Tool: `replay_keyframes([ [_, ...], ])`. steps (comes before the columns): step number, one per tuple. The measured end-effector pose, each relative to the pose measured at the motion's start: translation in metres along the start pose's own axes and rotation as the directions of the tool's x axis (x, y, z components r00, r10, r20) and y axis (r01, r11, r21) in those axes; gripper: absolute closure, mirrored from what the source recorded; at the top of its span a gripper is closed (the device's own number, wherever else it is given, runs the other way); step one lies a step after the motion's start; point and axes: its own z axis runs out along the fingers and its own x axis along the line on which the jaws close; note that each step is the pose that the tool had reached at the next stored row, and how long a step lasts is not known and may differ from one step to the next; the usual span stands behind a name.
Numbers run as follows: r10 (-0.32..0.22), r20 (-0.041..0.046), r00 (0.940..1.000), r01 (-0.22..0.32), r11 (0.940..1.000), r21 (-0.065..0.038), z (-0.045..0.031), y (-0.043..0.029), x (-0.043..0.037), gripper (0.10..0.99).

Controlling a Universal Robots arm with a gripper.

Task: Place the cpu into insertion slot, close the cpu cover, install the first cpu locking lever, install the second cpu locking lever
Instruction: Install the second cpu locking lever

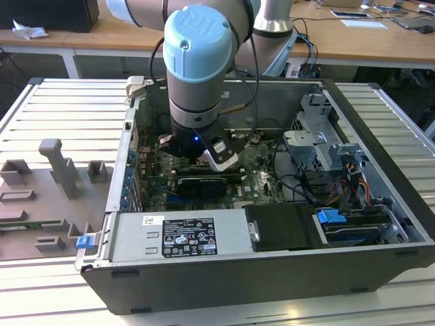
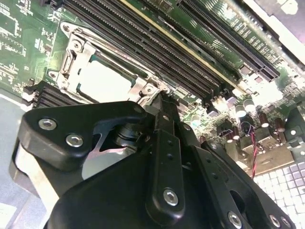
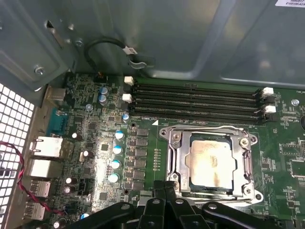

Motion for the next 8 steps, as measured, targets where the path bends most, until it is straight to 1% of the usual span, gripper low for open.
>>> replay_keyframes([
  [8,0.000,0.0001,1.0000,0.000,1.0000,0.000,-0.0018,0.0006,0.0002,0.980],
])
